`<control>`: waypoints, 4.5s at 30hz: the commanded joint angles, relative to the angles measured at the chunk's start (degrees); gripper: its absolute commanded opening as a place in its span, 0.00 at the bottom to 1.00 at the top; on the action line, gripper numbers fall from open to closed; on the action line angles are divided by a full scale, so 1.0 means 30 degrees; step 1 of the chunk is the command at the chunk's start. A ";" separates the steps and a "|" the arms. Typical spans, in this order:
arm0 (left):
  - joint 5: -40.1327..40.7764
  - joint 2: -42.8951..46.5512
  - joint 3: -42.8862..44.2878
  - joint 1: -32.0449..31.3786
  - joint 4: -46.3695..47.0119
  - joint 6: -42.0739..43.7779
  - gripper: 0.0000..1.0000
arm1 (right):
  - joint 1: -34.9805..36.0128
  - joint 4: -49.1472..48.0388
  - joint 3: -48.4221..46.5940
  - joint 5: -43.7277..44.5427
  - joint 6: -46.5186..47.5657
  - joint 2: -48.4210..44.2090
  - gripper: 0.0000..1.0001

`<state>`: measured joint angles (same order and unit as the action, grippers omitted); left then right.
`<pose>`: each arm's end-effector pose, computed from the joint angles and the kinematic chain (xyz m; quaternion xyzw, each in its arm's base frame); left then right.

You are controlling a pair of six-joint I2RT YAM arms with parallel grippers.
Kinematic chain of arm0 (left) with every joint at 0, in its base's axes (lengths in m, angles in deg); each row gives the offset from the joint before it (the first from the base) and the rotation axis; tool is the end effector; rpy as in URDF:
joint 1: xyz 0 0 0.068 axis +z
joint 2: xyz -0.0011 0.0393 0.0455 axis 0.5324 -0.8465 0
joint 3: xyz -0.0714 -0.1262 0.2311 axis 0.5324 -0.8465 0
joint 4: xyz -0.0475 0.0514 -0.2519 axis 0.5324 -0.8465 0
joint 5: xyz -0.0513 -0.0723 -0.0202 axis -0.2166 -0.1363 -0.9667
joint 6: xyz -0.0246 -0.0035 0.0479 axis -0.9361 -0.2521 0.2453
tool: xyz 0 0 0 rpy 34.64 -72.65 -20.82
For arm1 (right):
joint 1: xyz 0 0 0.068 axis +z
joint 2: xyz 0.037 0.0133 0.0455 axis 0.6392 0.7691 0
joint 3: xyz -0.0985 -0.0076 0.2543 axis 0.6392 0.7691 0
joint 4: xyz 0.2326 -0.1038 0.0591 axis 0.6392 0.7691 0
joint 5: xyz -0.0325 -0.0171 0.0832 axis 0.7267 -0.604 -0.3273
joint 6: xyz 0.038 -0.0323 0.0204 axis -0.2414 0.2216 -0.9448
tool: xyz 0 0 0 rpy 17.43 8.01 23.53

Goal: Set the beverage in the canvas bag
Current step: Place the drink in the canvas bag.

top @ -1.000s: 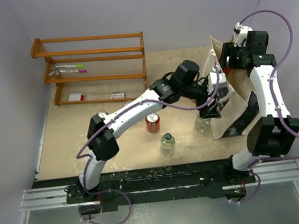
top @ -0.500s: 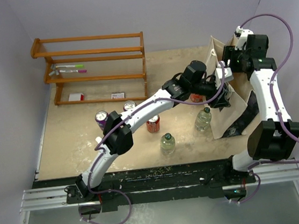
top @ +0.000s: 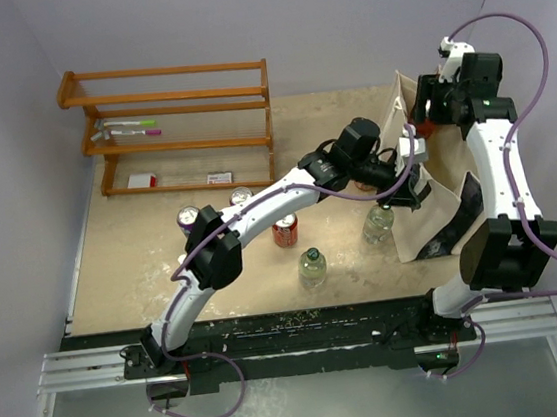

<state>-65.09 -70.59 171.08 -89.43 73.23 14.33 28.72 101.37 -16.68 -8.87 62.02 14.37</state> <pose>0.2677 -0.4659 0.3087 0.5641 0.5487 -0.5447 0.2899 0.3478 -0.0626 0.3949 0.0479 0.8553 0.0107 0.5158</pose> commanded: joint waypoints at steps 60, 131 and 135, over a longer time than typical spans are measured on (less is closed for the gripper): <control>-0.3285 0.1735 -0.2325 0.0496 0.2358 -0.6269 0.00 | -0.1041 -0.4803 0.4805 -0.5142 0.4627 0.0951 0.00; -0.3920 0.3675 -0.0352 0.1080 -0.0337 -0.2666 0.00 | -0.1523 -0.3572 0.4699 -0.4021 0.8845 0.3544 0.05; -0.3690 0.3003 0.0701 0.1023 0.0033 -0.3221 0.00 | -0.1510 -0.5439 0.5942 -0.4096 0.7196 0.3244 0.07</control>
<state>-73.18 -63.84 167.26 -86.10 69.54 5.91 24.62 87.16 -2.50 -22.16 86.32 23.77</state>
